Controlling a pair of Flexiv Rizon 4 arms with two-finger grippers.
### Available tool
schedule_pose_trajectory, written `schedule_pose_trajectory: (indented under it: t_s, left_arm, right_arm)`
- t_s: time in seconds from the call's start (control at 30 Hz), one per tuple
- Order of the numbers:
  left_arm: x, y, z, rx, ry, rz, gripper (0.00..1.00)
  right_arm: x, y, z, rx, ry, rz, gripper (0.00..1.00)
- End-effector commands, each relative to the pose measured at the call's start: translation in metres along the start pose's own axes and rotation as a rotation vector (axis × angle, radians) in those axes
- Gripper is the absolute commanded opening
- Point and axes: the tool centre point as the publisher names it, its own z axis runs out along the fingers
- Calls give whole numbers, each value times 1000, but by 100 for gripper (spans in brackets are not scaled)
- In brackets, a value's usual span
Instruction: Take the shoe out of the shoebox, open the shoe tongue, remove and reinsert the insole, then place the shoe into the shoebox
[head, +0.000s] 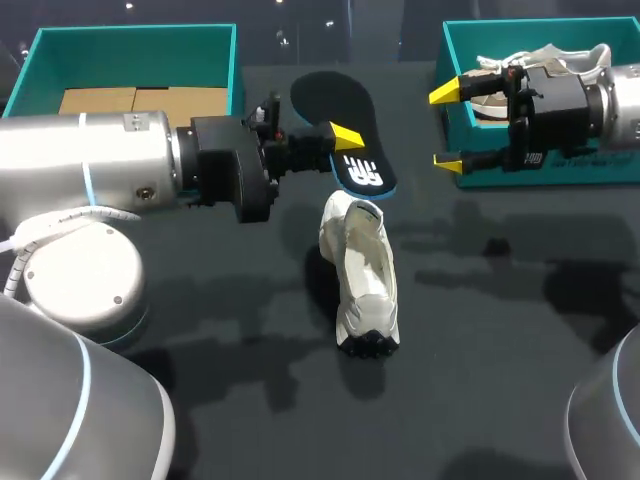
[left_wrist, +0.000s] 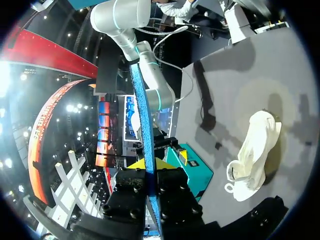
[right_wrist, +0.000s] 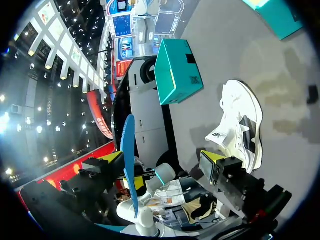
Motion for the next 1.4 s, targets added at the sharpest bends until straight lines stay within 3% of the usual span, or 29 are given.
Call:
schedule_pose_trajectory:
  t_s: [0.03,0.37,0.67,1.07,1.4]
  left_arm:
    - [9,0,4,0,-35,31,0]
    - [33,12,20,-2,-143,94,0]
    - [38,24,27,-11,-130,104,0]
    - [47,24,34,18,-64,98,0]
    - [52,18,41,46,-33,119,0]
  right_arm:
    - [8,3,13,-27,-4,-31,100]
    - [10,0,42,5,-15,-145,100]
    - [5,-10,51,19,29,-221,100]
    - [1,-19,60,16,47,-258,100]
    - [-1,-19,65,28,42,-254,68]
